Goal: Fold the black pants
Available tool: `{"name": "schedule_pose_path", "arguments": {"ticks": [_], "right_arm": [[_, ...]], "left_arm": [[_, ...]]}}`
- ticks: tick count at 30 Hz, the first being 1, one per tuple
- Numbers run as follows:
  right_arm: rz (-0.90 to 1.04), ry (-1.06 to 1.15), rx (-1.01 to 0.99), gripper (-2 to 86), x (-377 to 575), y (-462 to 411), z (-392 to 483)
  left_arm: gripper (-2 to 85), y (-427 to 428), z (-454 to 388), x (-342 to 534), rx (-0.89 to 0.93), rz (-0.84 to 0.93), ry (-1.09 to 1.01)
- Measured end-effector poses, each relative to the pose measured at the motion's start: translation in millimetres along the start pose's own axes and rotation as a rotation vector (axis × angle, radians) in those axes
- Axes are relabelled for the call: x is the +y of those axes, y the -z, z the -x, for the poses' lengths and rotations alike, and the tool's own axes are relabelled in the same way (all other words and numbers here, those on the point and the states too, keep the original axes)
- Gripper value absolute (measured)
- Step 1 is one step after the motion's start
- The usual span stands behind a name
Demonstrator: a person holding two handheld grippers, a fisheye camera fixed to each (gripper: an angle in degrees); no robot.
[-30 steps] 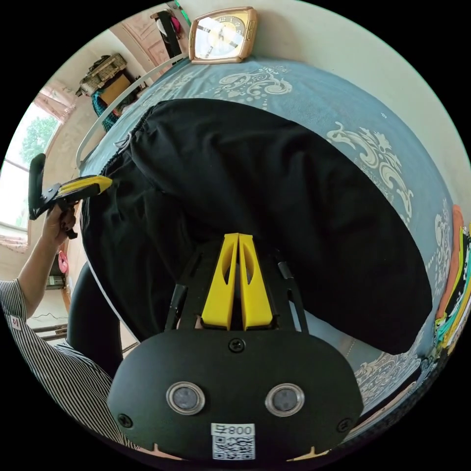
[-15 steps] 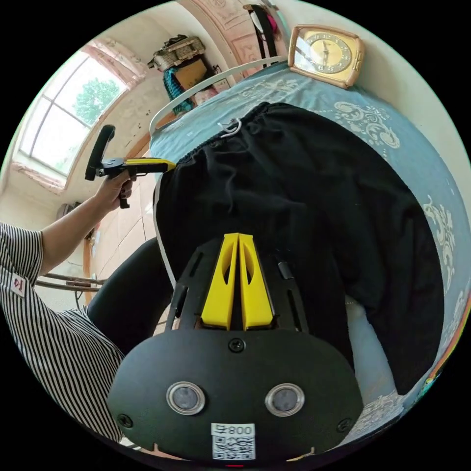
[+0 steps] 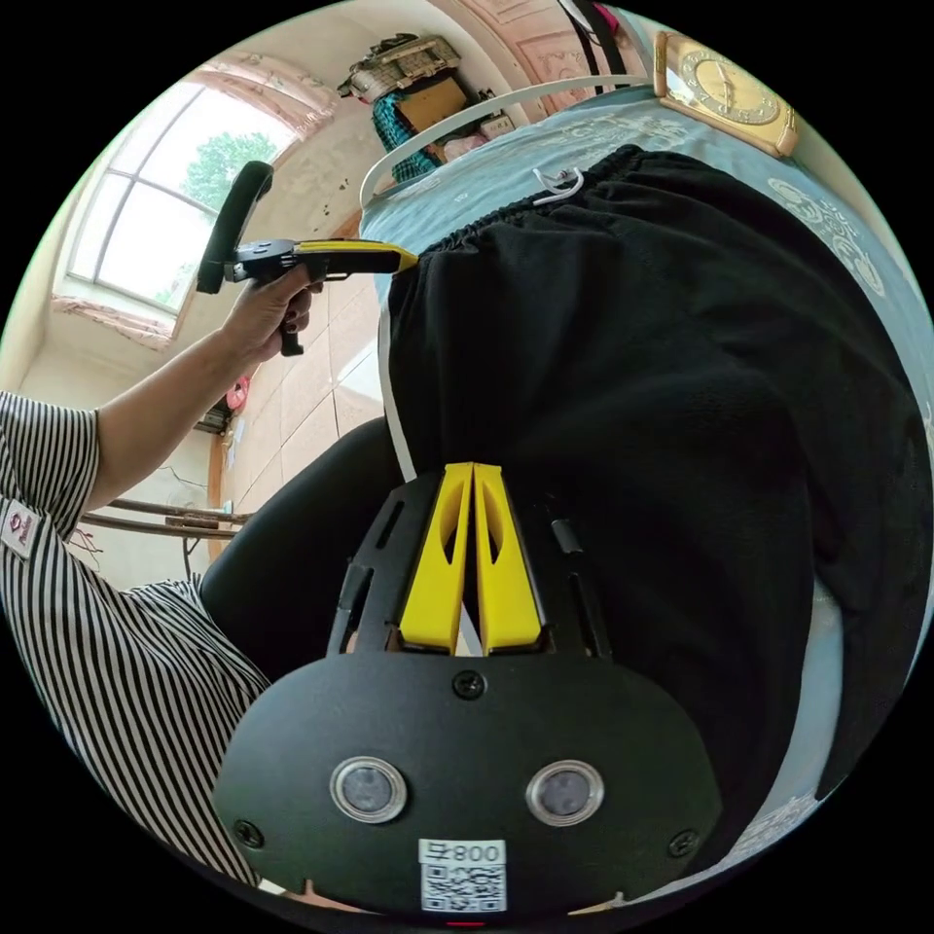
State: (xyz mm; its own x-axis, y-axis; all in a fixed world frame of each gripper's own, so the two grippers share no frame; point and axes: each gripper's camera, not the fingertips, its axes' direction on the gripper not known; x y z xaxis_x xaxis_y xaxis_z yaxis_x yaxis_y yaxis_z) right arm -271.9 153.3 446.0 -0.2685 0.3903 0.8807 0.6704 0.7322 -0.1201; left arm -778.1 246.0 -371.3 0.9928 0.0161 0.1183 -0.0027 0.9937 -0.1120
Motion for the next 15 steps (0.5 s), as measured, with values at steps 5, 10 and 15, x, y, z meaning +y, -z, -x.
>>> {"name": "schedule_pose_path", "arguments": {"ticks": [5,10,15], "right_arm": [[0.012,-0.007,-0.024,0.1,15,-13,0],[-0.027,-0.041,-0.025,0.1,34,-15,-2],[-0.127,-0.124,-0.031,0.1,61,4,-12]], "left_arm": [[-0.3,3,1,12,0.017,-0.012,0.069],[-0.1,28,-19,15,0.024,-0.147,0.084],[0.0,12,-66,2,0.117,-0.095,-0.072]]}}
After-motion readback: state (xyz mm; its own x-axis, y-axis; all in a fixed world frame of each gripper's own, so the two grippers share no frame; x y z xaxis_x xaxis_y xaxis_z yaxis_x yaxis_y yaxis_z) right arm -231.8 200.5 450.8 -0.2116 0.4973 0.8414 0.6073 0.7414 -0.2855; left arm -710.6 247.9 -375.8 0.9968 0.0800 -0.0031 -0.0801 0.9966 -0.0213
